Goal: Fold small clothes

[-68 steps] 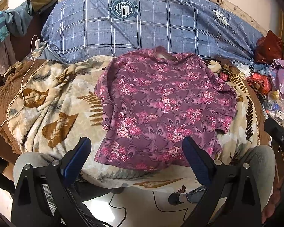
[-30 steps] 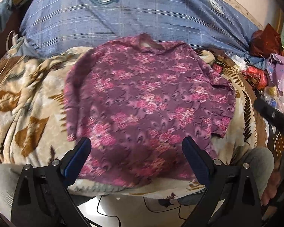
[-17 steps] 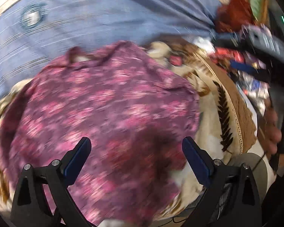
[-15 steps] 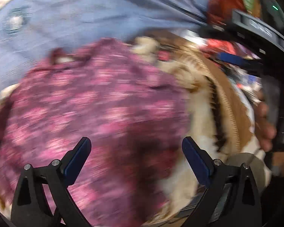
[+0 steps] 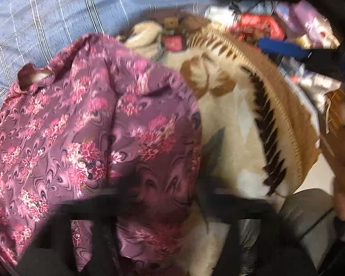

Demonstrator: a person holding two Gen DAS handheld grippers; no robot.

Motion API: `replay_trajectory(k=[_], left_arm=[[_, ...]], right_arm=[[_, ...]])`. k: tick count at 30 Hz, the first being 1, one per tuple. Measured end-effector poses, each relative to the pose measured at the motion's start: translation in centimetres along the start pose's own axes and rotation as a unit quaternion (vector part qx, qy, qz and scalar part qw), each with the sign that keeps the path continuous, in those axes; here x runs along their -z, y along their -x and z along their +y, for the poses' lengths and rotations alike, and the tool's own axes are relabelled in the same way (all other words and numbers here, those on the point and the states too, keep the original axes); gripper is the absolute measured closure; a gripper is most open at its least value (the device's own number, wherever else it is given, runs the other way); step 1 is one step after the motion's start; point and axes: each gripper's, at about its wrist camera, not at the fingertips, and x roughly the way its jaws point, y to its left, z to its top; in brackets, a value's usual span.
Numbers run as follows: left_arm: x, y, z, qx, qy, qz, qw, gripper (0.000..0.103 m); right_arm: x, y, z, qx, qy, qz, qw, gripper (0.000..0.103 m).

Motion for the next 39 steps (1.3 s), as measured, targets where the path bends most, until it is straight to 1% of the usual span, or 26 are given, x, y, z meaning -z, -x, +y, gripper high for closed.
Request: replay_trajectory(k=[1, 3, 4, 5, 6, 7, 9, 10, 11, 13, 14, 16, 17, 18, 20, 23, 26, 28, 29, 30, 32, 33, 35, 37, 38, 39], left_arm=[[0.0, 0.3, 0.7, 0.015, 0.017, 0.004, 0.9997, 0.101], [0.1, 2.2, 3.0, 0.086, 0.073, 0.000, 0.9936, 0.102], [0.0, 3.5, 4.6, 0.132, 0.107, -0.002, 0.9855, 0.102], [0.1, 4.4, 5.8, 0.163, 0.129, -0.004, 0.9782, 0.102], [0.3, 5.9, 7.2, 0.205, 0.157, -0.013, 0.9661, 0.102], [0.5, 7.0, 8.5, 0.234, 0.176, -0.022, 0.9560, 0.102], [1.1, 8.6, 11.2, 0.263, 0.208, -0.038, 0.9413, 0.102], [1.6, 8.7, 12.6, 0.280, 0.228, -0.040, 0.9316, 0.102], [2.5, 8.1, 14.3, 0.300, 0.255, -0.034, 0.9186, 0.102], [3.9, 6.5, 16.2, 0.306, 0.285, -0.012, 0.9085, 0.102], [5.2, 5.2, 17.3, 0.313, 0.303, 0.005, 0.9001, 0.102], [7.2, 3.5, 18.2, 0.340, 0.329, 0.021, 0.8808, 0.102], [8.2, 2.6, 18.6, 0.351, 0.337, 0.028, 0.8734, 0.102], [9.2, 1.9, 18.8, 0.354, 0.341, 0.033, 0.8704, 0.102], [10.6, 1.1, 19.3, 0.354, 0.351, 0.030, 0.8665, 0.101], [11.7, 0.8, 21.0, 0.347, 0.371, 0.014, 0.8610, 0.101], [11.8, 0.9, 21.9, 0.335, 0.369, 0.009, 0.8672, 0.101], [12.1, 0.4, 22.1, 0.334, 0.367, 0.007, 0.8681, 0.101], [12.1, 0.5, 22.0, 0.330, 0.364, 0.007, 0.8708, 0.101], [12.1, 0.4, 21.9, 0.327, 0.363, 0.007, 0.8727, 0.101], [12.2, 0.0, 21.7, 0.323, 0.362, 0.008, 0.8742, 0.101], [12.4, -0.1, 21.8, 0.322, 0.364, 0.009, 0.8743, 0.101], [12.6, 0.0, 21.8, 0.328, 0.365, 0.009, 0.8713, 0.101], [12.2, 0.3, 21.4, 0.327, 0.355, 0.008, 0.8760, 0.101], [11.9, 0.7, 21.1, 0.328, 0.350, 0.007, 0.8774, 0.101], [11.8, 0.9, 21.0, 0.336, 0.348, 0.005, 0.8751, 0.101]], right_arm=[[-0.3, -0.1, -0.2, -0.010, -0.011, 0.007, 1.000, 0.016], [-0.9, -0.1, -0.3, -0.031, -0.032, 0.014, 0.999, 0.016], [-1.5, -0.4, -0.2, -0.044, -0.040, 0.023, 0.998, 0.016], [-2.1, -1.0, 0.1, -0.053, -0.039, 0.036, 0.997, 0.016], [-2.8, -1.6, 0.5, -0.058, -0.036, 0.049, 0.996, 0.016], [-3.6, -2.4, 0.9, -0.060, -0.032, 0.063, 0.996, 0.016], [-4.6, -4.1, 1.7, -0.056, -0.031, 0.084, 0.994, 0.016], [-4.8, -4.9, 2.0, -0.054, -0.033, 0.089, 0.994, 0.015], [-4.5, -5.9, 2.6, -0.053, -0.030, 0.096, 0.993, 0.015], [-3.3, -7.9, 3.1, -0.054, -0.042, 0.109, 0.992, 0.015], [-2.2, -9.3, 3.3, -0.063, -0.054, 0.126, 0.989, 0.017], [-0.3, -11.5, 3.7, -0.083, -0.061, 0.158, 0.982, 0.020], [0.7, -12.8, 4.1, -0.087, -0.054, 0.177, 0.979, 0.024], [1.3, -13.6, 4.4, -0.086, -0.044, 0.184, 0.978, 0.035], [2.4, -15.3, 4.3, -0.064, -0.040, 0.199, 0.977, 0.049], [3.4, -16.4, 3.3, -0.057, -0.060, 0.211, 0.974, 0.051], [4.0, -17.3, 3.6, -0.088, -0.066, 0.216, 0.970, 0.051], [4.3, -17.9, 3.9, -0.102, -0.067, 0.225, 0.967, 0.054], [4.6, -18.3, 4.0, -0.109, -0.067, 0.230, 0.965, 0.060], [4.4, -18.2, 3.8, -0.118, -0.071, 0.232, 0.963, 0.074], [4.4, -18.2, 3.7, -0.178, -0.098, 0.234, 0.951, 0.098], [4.3, -18.0, 3.7, -0.181, -0.101, 0.230, 0.951, 0.098], [3.6, -16.3, 4.6, -0.161, -0.080, 0.212, 0.961, 0.098], [2.8, -14.5, 6.5, -0.153, -0.051, 0.198, 0.967, 0.098], [2.0, -13.8, 8.3, -0.129, -0.021, 0.195, 0.972, 0.098], [1.3, -13.3, 9.9, -0.108, -0.002, 0.192, 0.975, 0.099]])
